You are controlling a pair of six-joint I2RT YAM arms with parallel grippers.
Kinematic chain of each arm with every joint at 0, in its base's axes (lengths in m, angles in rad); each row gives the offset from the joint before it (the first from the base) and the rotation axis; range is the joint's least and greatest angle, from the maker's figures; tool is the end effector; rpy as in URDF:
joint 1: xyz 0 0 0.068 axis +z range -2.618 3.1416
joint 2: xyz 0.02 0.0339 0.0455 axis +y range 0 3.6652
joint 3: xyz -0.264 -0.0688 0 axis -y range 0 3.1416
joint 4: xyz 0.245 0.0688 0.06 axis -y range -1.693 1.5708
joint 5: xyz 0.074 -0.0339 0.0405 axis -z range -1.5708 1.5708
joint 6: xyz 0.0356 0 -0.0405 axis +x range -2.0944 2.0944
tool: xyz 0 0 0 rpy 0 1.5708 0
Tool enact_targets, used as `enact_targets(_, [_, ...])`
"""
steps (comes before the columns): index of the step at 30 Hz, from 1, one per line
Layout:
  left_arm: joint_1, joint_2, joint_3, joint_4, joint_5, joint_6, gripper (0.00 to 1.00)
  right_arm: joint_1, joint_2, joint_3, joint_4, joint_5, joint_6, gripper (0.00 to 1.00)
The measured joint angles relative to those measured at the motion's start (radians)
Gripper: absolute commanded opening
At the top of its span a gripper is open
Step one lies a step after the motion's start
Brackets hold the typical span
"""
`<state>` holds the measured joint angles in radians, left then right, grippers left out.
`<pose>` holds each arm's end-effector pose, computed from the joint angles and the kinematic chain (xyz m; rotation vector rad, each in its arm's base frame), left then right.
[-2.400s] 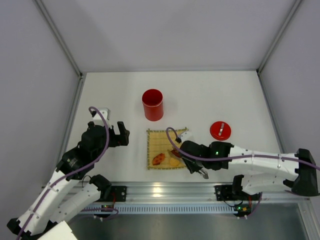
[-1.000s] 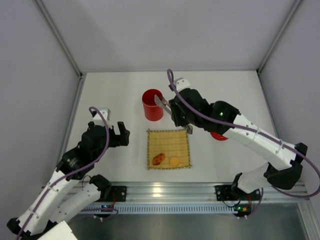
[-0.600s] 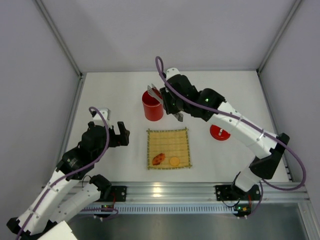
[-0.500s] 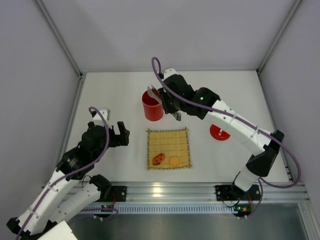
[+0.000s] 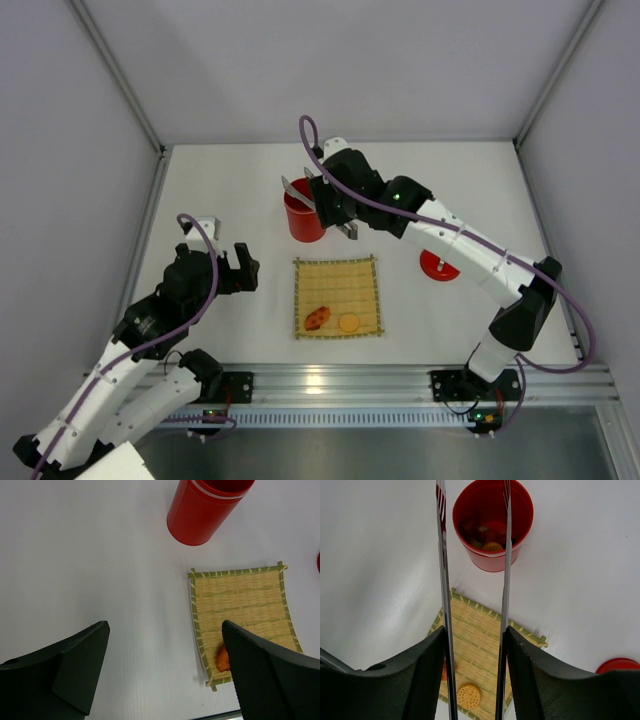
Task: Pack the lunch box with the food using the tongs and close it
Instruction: Place the fake food in the packing box, then pick up the fake food from the plate.
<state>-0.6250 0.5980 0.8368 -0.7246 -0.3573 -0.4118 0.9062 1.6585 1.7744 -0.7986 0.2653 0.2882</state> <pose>0.1051 -0.0605 0.3283 -0.0037 2.0354 -0.2870 0.2316 0.2805 0.3961 -0.5468 2.1813 0.3528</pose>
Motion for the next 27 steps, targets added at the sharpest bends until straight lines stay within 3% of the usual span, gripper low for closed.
enact_targets(10, [-0.001,0.0,0.0,0.0,0.0,-0.002,0.99,0.0,-0.03,-0.011,-0.011,0.0,0.01,0.47])
enact_targets(17, [-0.001,0.0,0.0,0.0,0.0,-0.002,0.99,0.029,-0.265,-0.184,-0.024,-0.021,0.044,0.46])
enact_targets(22, [-0.002,0.0,0.0,0.0,0.0,-0.002,0.99,0.168,-0.422,-0.323,-0.037,0.017,0.1,0.46])
enact_targets(27, [-0.002,0.0,0.0,0.0,0.001,-0.002,0.99,0.328,-0.464,-0.457,-0.057,0.047,0.166,0.47])
